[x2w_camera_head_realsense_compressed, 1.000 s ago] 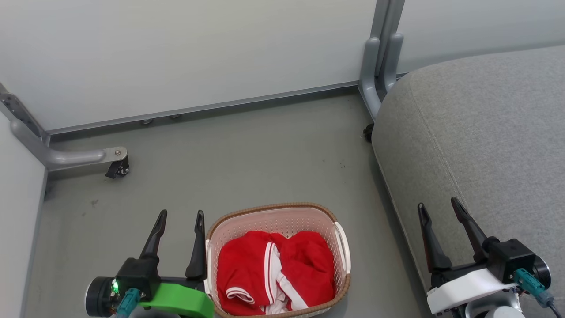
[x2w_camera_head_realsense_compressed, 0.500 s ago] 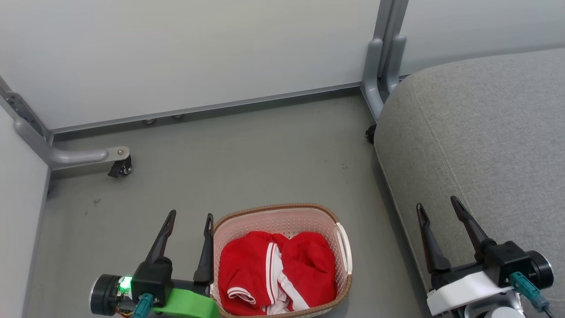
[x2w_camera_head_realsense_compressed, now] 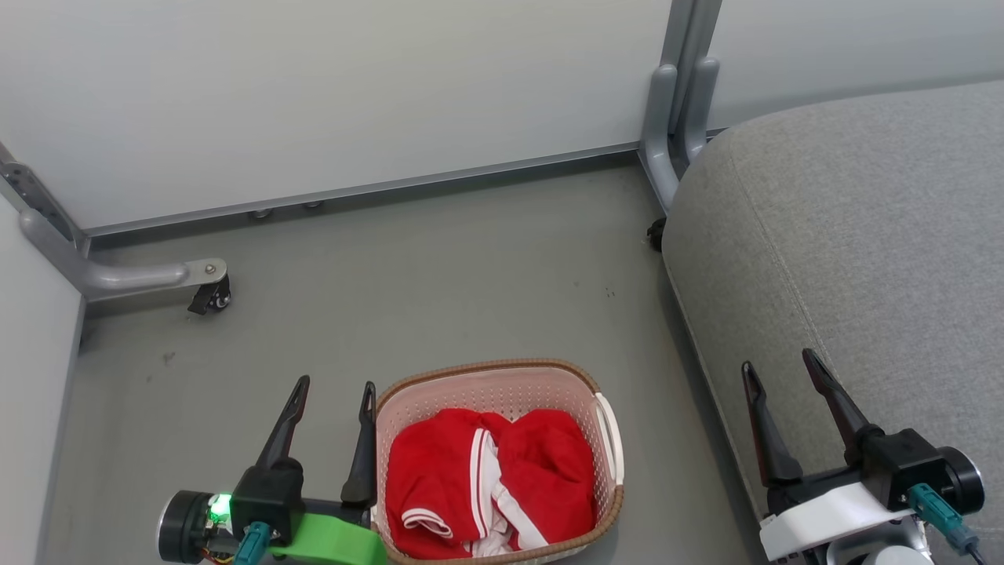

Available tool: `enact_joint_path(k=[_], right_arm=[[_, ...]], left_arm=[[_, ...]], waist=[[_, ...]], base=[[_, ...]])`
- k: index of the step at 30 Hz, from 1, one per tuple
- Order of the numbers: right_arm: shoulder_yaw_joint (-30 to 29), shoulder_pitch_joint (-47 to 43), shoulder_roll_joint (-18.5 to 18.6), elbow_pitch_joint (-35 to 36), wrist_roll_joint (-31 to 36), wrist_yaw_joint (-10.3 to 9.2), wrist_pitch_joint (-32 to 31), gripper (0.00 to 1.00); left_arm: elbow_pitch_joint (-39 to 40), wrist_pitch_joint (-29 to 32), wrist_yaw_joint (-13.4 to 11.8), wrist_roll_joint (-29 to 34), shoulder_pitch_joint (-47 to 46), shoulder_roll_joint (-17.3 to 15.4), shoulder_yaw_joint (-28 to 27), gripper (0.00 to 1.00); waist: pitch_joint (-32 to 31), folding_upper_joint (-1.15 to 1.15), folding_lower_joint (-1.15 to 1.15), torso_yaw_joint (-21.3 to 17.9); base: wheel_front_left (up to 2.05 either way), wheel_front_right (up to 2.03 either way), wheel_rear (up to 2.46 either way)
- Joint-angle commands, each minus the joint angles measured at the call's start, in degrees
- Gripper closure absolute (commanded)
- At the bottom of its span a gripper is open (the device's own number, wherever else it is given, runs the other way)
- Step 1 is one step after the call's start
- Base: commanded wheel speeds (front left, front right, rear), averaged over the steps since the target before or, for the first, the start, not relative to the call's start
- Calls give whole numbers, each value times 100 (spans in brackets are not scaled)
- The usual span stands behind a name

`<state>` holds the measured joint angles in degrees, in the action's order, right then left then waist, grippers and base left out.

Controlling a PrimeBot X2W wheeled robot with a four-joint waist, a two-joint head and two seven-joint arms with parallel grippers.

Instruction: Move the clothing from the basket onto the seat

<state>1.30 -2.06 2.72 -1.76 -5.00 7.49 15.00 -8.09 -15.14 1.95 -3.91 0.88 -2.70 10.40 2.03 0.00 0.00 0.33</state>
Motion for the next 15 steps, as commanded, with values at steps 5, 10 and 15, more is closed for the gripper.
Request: enact_joint_path(k=[5, 10, 15], right_arm=[[37, 80, 30, 66, -33, 0, 28, 0], [57, 351, 30, 126, -33, 0, 28, 0], [108, 754, 28, 193, -53, 0, 28, 0]], left_arm=[[-175, 0, 125, 197, -110, -35, 51, 0], [-484, 1, 302, 455, -570, -170, 354, 0], [-859, 0, 427, 616, -1257, -416, 702, 0]], waist=[[267, 0, 0, -82], [776, 0, 0, -194], [1448, 0, 0, -347]], base=[[0, 0, 0], [0, 0, 0], [0, 0, 0]])
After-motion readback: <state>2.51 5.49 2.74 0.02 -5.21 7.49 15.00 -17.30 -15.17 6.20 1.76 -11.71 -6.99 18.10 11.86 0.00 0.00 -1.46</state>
